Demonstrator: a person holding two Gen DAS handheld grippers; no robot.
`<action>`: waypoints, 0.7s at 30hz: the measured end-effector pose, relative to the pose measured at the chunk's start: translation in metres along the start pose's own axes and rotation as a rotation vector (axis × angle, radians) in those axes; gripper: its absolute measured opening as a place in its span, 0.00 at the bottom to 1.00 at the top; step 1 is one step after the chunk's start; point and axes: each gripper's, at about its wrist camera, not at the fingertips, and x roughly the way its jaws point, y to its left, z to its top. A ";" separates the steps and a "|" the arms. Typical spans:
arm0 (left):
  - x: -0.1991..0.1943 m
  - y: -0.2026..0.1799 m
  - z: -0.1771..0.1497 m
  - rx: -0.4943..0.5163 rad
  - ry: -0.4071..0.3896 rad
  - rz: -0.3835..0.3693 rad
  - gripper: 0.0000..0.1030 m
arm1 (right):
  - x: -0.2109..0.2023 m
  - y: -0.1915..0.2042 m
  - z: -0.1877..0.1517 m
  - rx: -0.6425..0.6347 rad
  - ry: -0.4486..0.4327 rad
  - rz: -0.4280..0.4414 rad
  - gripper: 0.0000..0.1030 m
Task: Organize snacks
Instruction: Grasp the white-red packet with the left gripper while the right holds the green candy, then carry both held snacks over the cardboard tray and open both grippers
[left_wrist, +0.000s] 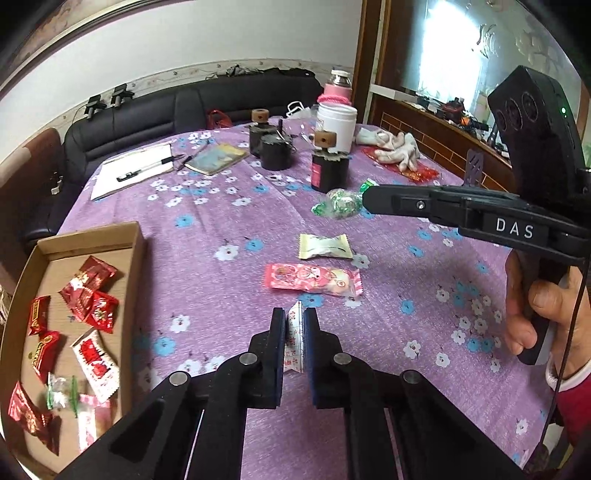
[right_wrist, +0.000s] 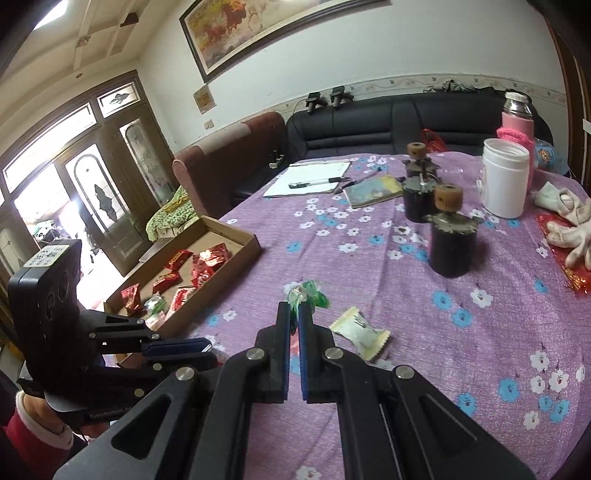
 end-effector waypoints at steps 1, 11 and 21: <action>-0.002 0.002 0.000 -0.002 -0.004 0.005 0.08 | 0.001 0.003 0.001 -0.002 0.000 0.004 0.04; -0.030 0.029 -0.005 -0.047 -0.052 0.047 0.09 | 0.013 0.036 0.010 -0.042 -0.002 0.050 0.04; -0.092 0.094 -0.014 -0.150 -0.142 0.169 0.09 | 0.050 0.097 0.026 -0.088 0.009 0.156 0.04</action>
